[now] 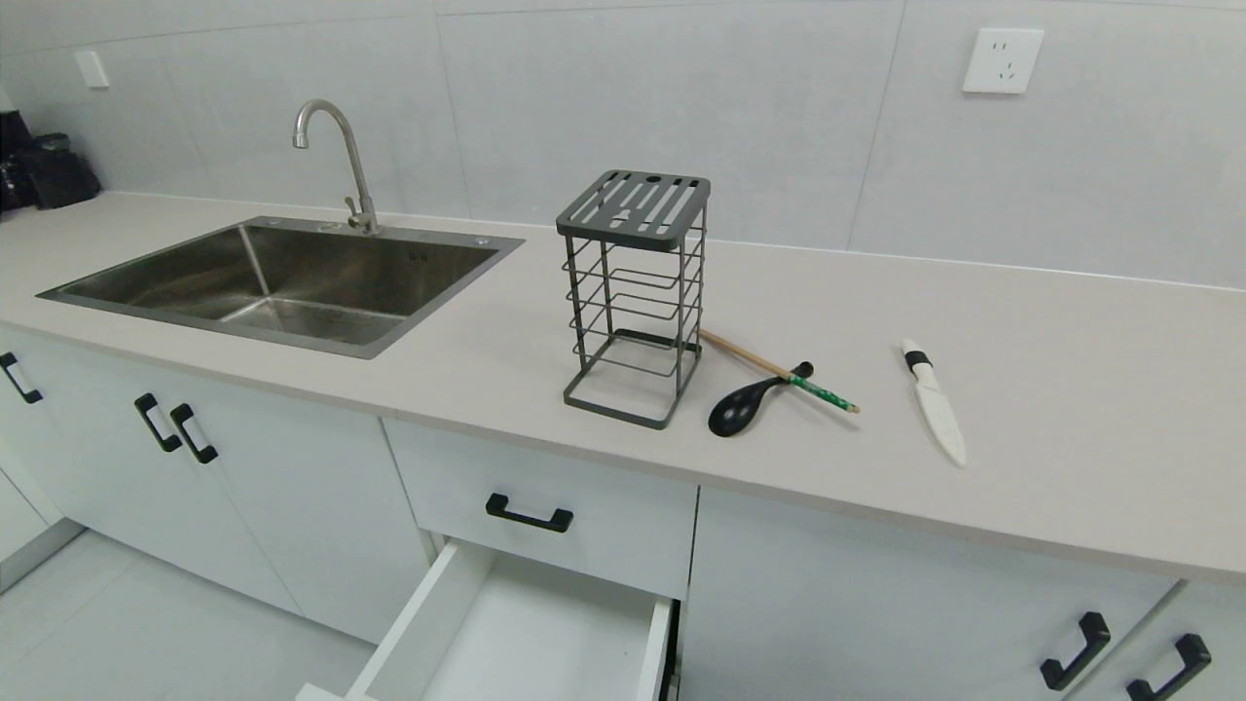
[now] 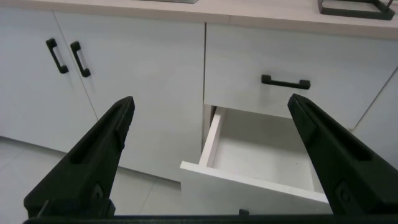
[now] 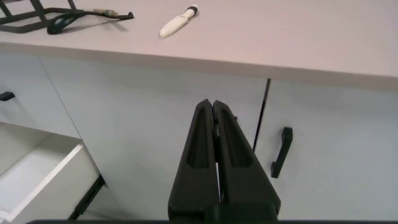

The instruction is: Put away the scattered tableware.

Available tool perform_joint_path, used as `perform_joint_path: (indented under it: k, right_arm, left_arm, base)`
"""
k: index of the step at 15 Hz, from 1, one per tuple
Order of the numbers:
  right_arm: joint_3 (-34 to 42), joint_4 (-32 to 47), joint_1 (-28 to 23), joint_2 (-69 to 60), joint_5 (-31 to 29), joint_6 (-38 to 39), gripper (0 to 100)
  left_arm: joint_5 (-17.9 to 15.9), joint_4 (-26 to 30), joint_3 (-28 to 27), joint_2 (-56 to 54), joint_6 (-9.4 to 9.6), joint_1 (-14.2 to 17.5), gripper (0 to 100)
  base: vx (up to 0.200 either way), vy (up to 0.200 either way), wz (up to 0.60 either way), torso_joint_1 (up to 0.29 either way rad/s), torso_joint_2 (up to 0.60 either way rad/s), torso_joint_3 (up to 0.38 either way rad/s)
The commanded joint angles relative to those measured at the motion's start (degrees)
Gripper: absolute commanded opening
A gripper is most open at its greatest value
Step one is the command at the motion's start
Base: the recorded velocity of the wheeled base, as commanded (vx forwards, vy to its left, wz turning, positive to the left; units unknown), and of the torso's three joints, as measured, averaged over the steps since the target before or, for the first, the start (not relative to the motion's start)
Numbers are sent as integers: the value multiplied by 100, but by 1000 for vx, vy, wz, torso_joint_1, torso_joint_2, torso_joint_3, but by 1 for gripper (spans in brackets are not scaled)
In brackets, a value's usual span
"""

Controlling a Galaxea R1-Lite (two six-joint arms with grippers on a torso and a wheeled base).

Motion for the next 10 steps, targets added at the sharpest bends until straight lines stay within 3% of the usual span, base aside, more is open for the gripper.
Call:
perform_joint_path:
  k: [1, 10]
  right_arm:
    - [1, -3, 1, 9, 2, 0, 0]
    - [1, -3, 1, 9, 2, -9, 0]
  left_arm:
    - [0, -5, 1, 7, -1, 1, 100]
    - [0, -5, 1, 7, -1, 1, 100]
  base:
    - [0, 0, 0, 383, -486, -251]
    - [0, 0, 0, 265, -478, -229]
